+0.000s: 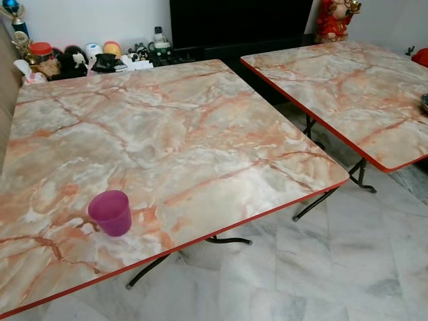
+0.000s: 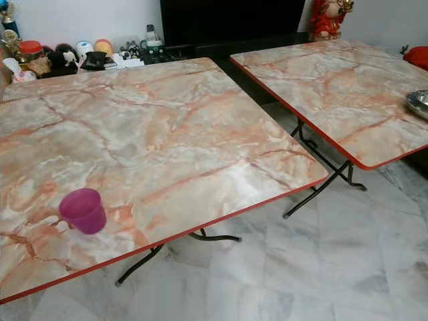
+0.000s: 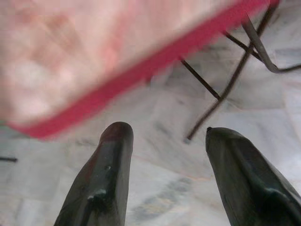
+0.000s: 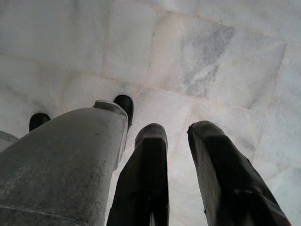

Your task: Setting the table

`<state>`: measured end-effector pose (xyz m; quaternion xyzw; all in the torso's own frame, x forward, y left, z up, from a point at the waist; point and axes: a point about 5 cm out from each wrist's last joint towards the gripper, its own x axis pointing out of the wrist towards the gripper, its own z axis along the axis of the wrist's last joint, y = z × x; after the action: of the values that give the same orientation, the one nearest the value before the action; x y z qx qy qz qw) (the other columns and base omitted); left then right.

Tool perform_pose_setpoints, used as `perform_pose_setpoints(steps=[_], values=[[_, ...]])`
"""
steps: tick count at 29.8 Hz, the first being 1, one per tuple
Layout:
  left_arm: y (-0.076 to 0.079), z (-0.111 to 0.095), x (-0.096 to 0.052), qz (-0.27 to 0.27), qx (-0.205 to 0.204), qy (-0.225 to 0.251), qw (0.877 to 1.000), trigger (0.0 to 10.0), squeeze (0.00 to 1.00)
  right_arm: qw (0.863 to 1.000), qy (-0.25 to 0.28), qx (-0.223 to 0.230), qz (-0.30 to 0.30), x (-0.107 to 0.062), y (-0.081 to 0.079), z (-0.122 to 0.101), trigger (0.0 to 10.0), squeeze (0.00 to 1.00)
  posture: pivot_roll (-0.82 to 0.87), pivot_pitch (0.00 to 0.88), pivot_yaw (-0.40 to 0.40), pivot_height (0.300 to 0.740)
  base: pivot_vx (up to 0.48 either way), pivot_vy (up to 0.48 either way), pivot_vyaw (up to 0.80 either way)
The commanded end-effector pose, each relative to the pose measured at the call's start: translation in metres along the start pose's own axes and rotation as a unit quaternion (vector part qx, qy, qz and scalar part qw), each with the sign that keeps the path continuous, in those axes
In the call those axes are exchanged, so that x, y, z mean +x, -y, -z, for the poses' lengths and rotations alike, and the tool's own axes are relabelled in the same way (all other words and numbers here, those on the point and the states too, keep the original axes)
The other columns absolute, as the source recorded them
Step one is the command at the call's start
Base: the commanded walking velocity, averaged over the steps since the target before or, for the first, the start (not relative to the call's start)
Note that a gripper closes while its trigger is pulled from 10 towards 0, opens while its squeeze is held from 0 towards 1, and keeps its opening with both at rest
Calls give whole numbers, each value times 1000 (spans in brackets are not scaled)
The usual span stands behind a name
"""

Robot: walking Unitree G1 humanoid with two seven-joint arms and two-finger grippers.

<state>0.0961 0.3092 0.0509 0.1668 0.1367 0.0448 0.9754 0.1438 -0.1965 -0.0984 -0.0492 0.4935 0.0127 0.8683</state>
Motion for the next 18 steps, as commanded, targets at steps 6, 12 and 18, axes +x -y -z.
perform_pose_setpoints(steps=[6,12,18], values=[[-14,-91,49,-27,-25,150,988,10000,0,1000,-6,-9,2,-1,3,3,10000,0,178,118,-27,740,0,0,0],[18,-158,92,58,-34,220,973,10000,0,1000,-3,-6,4,-1,1,3,10000,0,143,97,-8,740,0,0,0],[41,-194,120,97,-63,215,970,10000,0,1000,-9,0,10,-1,-1,7,10000,0,119,39,13,740,0,0,0]])
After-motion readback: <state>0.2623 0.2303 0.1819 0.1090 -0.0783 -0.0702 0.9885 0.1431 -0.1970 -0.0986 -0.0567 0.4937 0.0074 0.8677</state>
